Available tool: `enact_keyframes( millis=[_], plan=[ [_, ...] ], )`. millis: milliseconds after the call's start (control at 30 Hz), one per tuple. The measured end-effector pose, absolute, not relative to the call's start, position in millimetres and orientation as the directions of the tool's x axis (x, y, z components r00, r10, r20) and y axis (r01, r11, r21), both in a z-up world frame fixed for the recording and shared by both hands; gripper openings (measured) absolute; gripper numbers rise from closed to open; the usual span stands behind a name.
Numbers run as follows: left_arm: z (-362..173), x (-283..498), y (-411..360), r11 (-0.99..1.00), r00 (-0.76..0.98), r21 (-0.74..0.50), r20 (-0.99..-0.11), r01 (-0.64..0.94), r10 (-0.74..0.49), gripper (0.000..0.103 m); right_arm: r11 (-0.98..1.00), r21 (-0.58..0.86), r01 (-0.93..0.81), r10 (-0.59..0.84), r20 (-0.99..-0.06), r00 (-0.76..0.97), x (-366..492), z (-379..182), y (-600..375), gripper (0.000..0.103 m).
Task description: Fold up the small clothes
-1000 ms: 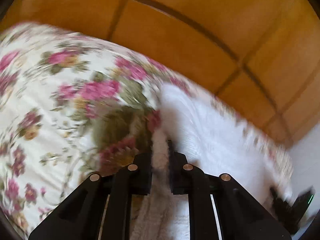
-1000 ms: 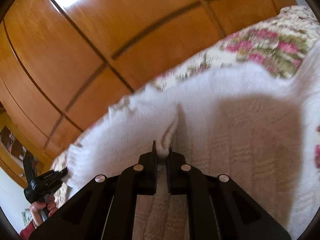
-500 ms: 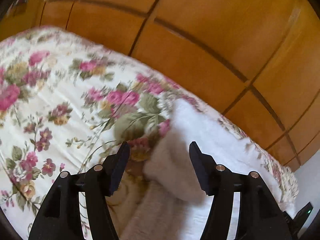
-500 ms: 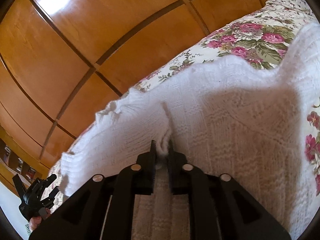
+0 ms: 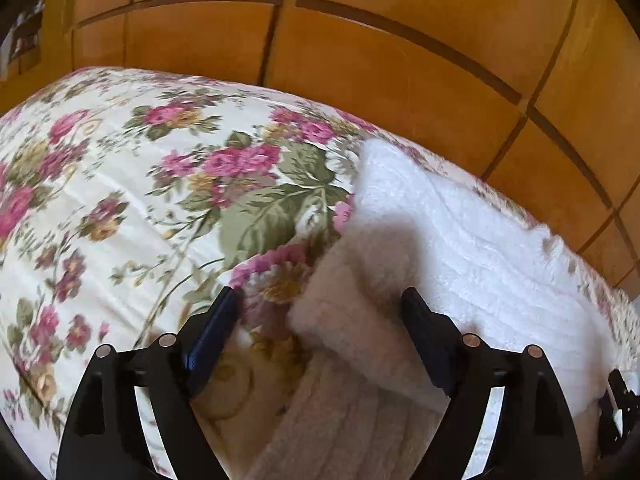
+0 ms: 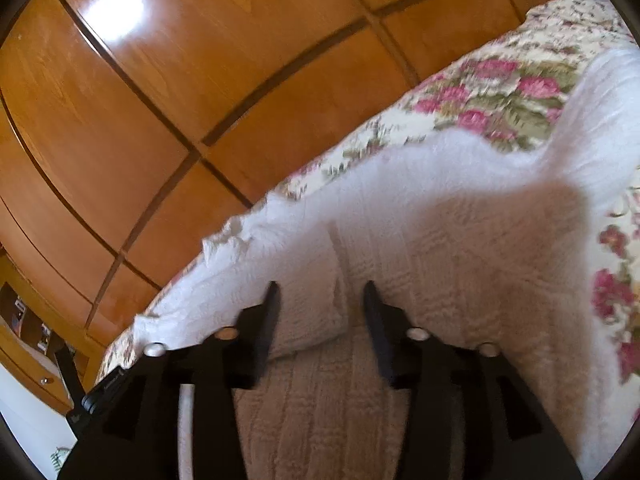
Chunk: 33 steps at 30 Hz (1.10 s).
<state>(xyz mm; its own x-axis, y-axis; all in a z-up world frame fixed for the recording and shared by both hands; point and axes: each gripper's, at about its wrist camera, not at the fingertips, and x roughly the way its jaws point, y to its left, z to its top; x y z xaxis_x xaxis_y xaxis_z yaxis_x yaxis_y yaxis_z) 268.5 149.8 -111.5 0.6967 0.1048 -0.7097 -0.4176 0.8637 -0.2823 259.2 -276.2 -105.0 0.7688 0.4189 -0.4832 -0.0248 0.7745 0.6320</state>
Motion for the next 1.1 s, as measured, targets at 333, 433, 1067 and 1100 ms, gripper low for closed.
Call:
enact_keyframes(
  millis=[333,433,1067,1100],
  plan=[
    [-119.8,241.3,126.8,0.885,0.707,-0.321,-0.707,-0.338,0.014,0.098,0.734,0.678,0.045,0.378,-0.462,0.802,230.3,-104.2,-303.9,0.052],
    [-123.7,242.3,127.1,0.88,0.697,-0.33,-0.717,-0.341,0.001,0.099,0.737,0.673,0.065,0.363,-0.475,0.802,223.1,-100.6,-315.4,0.052],
    [-129.2,251.6,123.2,0.893,0.676,-0.289,-0.736,-0.344,0.022,0.099,0.456,0.696,0.555,-0.117,-0.571,0.812,159.2,-123.5,-578.3,0.035],
    [-129.2,251.7,122.8,0.894,0.676,-0.287,-0.737,-0.344,0.023,0.099,0.452,0.697,0.557,-0.126,-0.569,0.813,158.5,-123.3,-586.4,0.035]
  ],
)
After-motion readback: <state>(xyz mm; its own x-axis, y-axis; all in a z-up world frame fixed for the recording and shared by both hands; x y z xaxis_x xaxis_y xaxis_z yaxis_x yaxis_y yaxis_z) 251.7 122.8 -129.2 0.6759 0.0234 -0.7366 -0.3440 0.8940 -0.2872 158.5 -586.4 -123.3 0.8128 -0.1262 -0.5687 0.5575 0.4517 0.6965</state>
